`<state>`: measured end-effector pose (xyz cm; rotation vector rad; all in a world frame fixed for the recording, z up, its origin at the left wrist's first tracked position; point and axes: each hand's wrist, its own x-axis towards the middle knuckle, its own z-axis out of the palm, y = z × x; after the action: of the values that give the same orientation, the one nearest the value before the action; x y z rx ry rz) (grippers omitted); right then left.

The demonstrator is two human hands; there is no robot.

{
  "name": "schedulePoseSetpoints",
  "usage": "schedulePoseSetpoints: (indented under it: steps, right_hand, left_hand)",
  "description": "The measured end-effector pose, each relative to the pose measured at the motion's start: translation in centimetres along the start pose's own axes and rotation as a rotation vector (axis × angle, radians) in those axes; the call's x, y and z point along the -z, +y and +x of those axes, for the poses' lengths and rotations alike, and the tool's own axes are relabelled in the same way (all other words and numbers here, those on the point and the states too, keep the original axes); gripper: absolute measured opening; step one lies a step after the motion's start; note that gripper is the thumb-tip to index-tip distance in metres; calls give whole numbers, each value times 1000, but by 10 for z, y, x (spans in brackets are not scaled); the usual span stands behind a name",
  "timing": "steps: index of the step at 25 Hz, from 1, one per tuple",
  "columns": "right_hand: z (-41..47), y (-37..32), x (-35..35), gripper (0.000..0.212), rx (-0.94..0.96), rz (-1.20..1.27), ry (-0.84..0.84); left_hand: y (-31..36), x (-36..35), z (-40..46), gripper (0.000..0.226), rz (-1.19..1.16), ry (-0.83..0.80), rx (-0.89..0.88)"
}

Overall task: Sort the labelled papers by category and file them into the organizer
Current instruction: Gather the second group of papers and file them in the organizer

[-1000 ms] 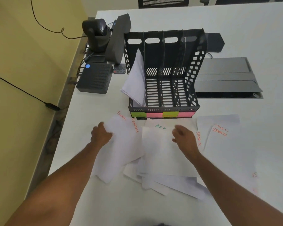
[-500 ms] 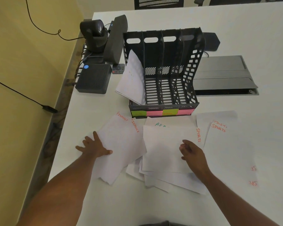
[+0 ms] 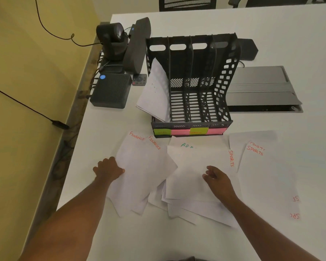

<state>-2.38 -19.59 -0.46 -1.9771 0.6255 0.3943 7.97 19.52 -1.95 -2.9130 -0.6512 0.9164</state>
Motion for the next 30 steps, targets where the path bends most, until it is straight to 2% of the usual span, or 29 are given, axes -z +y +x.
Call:
schedulePoseSetpoints:
  steps: [4,6,7,11,13,15,17,20,23,25,27,29,30]
  right_hand:
    - [8,16,-13,70,71,-456,-251]
    - [11,22,-17,75,107,-535,-312]
    - [12,23,-18,76,104,-543,-322]
    - [11,17,-15,73,106,-531,-320]
    - [8,7,-12,69,95,-465,-299]
    - [1,-8,-8,67,53,-313,-257]
    - [-9,-27,-7,72,10,-26,-272]
    - [-24,-61,-9,96,-30,520,-529]
    - [-31,-85,-7,94,0,828,-642]
    - [-30,-83,-3,89,49,885,-582]
    - [-28,-69,1,75,109,777,-450]
    - [-24,-53,6,58,57,538,-212]
    - [-22,-44,8,51,5,422,-88]
  left_hand:
    - [-2,-6,-3,42,-307,5,-79]
    - [-4,-7,-2,32,-471,-36,-124]
    - [-6,-4,-4,34,-547,-61,-139]
    - [-25,30,-15,21,-943,-182,-193]
    - [-41,53,-22,29,-1224,-277,-152]
    - [-55,70,-31,33,-1442,-365,-171]
    - [-57,81,-44,30,-1574,-415,-234]
    - [-27,81,-66,27,-1593,-390,-307]
    - [21,59,-88,19,-1526,-201,-317]
    - [49,36,-104,18,-1423,-56,-325]
    - [72,15,-125,24,-1288,19,-360]
    - [90,-5,-140,32,-1187,-18,-370]
    - [95,-14,-144,29,-1187,-77,-367]
